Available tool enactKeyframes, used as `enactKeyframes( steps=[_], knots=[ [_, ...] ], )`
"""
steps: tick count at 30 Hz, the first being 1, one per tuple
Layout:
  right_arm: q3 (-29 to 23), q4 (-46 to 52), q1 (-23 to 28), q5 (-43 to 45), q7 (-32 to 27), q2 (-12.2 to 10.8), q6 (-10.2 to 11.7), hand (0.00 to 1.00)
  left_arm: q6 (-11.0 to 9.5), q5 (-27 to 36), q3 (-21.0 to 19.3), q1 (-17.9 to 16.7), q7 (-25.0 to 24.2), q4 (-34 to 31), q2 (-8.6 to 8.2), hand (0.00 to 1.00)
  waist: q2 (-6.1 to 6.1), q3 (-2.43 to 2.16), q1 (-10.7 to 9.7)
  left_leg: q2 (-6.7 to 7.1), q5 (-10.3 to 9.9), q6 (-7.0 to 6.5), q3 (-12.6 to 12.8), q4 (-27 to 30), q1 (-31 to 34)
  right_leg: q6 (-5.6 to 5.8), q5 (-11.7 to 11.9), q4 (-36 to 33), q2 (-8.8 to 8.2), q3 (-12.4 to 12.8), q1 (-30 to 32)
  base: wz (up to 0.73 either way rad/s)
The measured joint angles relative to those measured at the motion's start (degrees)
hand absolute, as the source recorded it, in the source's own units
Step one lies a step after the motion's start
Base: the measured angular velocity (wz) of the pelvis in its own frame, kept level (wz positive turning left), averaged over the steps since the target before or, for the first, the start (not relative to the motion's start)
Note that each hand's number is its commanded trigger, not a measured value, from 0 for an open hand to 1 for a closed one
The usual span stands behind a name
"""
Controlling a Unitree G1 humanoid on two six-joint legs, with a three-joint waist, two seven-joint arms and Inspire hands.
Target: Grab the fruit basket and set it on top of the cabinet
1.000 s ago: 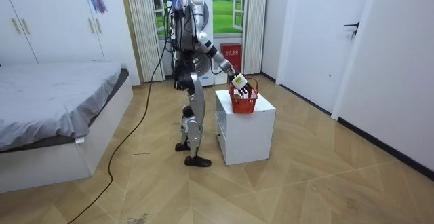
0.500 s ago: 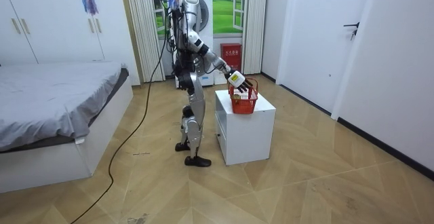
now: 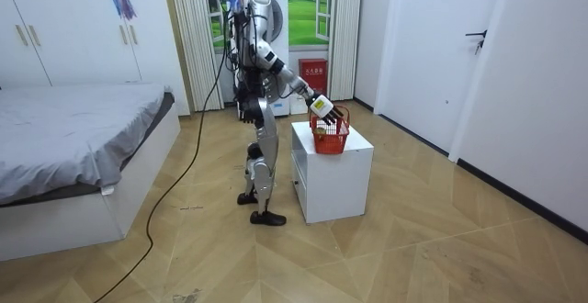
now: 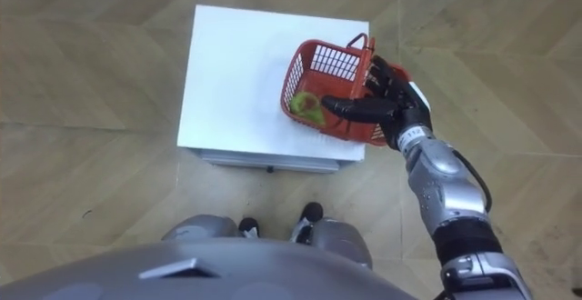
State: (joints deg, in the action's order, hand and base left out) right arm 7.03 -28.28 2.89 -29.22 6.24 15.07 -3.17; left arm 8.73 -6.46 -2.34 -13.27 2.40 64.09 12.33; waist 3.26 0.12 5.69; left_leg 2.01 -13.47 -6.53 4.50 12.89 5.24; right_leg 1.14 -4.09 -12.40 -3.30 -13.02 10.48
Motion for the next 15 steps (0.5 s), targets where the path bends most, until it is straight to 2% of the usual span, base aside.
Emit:
enactKeyframes(
  steps=[7, 11, 15],
  knots=[
    [-7.0, 2.4, 1.0, 0.1, -2.6, 0.0, 0.8, 0.0, -0.8, -0.4, -2.3, -0.5, 1.7, 0.0, -0.2, 0.0, 0.07, -0.07, -1.6, -0.14, 0.0, 0.06, 0.1, -0.5, -1.4, -0.01, 0.0, 1.0, 0.42, 0.3, -1.3, 0.0],
    [-10.3, 5.0, 4.5, 0.6, -3.2, 0.0, 0.8, 0.0, -1.2, -0.9, -4.2, -1.3, 2.1, -0.7, -0.43, 0.0, -0.17, -0.2, -2.4, -0.28, 0.0, 0.06, 0.4, -1.4, -3.0, 0.07, -0.1, 1.7, 0.66, 0.5, -2.7, -0.03],
    [-11.5, 5.1, 6.9, 0.6, -3.2, 0.0, 0.7, 0.0, -1.3, -1.8, -5.6, -1.7, 2.2, -2.3, -0.64, 0.0, 0.13, -0.35, -2.9, -0.3, 0.0, 0.07, 1.6, -1.4, -3.6, 0.08, -0.1, 1.8, 0.72, 1.2, -2.8, -0.1]
  ],
)
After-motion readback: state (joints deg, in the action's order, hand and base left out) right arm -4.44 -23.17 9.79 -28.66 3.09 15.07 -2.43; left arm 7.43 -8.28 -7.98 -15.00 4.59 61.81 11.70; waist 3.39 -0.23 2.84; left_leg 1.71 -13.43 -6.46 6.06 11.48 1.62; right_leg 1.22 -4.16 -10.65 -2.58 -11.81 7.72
